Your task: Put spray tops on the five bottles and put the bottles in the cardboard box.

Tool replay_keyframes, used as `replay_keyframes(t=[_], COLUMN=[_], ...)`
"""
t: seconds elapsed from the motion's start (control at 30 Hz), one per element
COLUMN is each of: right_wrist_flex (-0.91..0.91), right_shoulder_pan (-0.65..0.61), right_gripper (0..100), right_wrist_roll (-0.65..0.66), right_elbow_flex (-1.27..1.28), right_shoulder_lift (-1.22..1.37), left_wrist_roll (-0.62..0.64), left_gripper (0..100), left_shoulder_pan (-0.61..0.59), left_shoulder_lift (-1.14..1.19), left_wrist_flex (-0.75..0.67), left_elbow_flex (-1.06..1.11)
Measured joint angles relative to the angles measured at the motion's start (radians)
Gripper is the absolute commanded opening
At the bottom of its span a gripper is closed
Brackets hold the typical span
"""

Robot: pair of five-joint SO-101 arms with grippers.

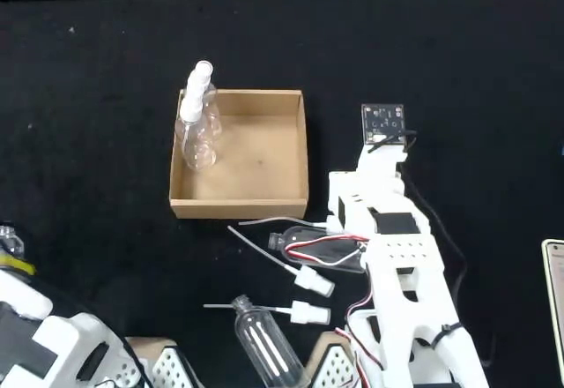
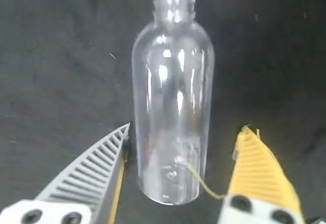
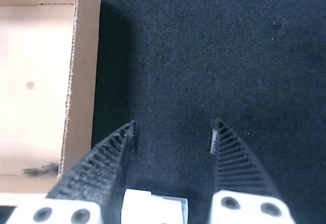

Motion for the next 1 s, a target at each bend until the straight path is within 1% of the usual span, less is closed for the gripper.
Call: replay_keyframes(t=[0.17, 0.23, 0.33, 0.5, 0.6, 0.87, 1.0], right_wrist_flex=[0.000, 0.000, 0.000, 0.000, 0.000, 0.000, 0.000], right_shoulder_pan=[0.000, 0.000, 0.000, 0.000, 0.000, 0.000, 0.000], right_gripper=[20.8, 20.8, 20.8, 20.8, 20.8, 20.8, 20.8], right_wrist_roll=[0.000, 0.000, 0.000, 0.000, 0.000, 0.000, 0.000], right_elbow_flex=[0.000, 0.000, 0.000, 0.000, 0.000, 0.000, 0.000], right_shoulder_lift=[0.000, 0.000, 0.000, 0.000, 0.000, 0.000, 0.000], left_wrist_roll=[0.015, -0.003, -0.026, -0.032, -0.032, -0.152, -0.176], left_gripper=[32, 32, 32, 32, 32, 32, 32], left_shoulder_pan=[0.035, 0.049, 0.060, 0.060, 0.060, 0.060, 0.061], left_shoulder_lift=[0.000, 0.005, 0.057, 0.196, 0.215, 0.222, 0.222], left_wrist_flex=[-0.003, -0.006, -0.011, -0.086, -0.098, -0.101, -0.101], left_elbow_flex=[-0.075, -0.077, -0.094, -0.106, -0.106, -0.106, -0.106])
